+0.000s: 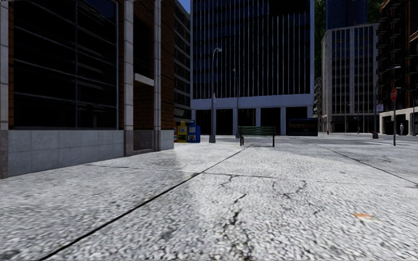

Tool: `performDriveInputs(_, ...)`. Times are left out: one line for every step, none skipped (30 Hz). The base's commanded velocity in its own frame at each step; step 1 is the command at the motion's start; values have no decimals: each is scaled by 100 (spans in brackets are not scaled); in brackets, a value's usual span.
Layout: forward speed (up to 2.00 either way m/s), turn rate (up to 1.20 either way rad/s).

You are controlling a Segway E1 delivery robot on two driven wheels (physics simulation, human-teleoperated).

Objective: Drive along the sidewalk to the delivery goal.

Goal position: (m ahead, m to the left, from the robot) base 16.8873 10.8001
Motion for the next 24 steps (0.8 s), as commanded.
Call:
performDriveInputs(200, 0)
performDriveInputs(200, 0)
performDriveInputs(200, 0)
performDriveInputs(200, 0)
performDriveInputs(200, 0)
performDriveInputs(200, 0)
performDriveInputs(200, 0)
performDriveInputs(200, 0)
performDriveInputs(200, 0)
performDriveInputs(200, 0)
performDriveInputs(200, 0)
performDriveInputs(200, 0)
performDriveInputs(200, 0)
performDriveInputs(200, 0)
performDriveInputs(200, 0)
performDriveInputs(200, 0)
performDriveInputs(200, 0)
performDriveInputs(200, 0)
performDriveInputs(200, 0)
performDriveInputs(200, 0)
performDriveInputs(200, 0)
performDriveInputs(200, 0)
performDriveInputs(200, 0)
performDriveInputs(200, 0)
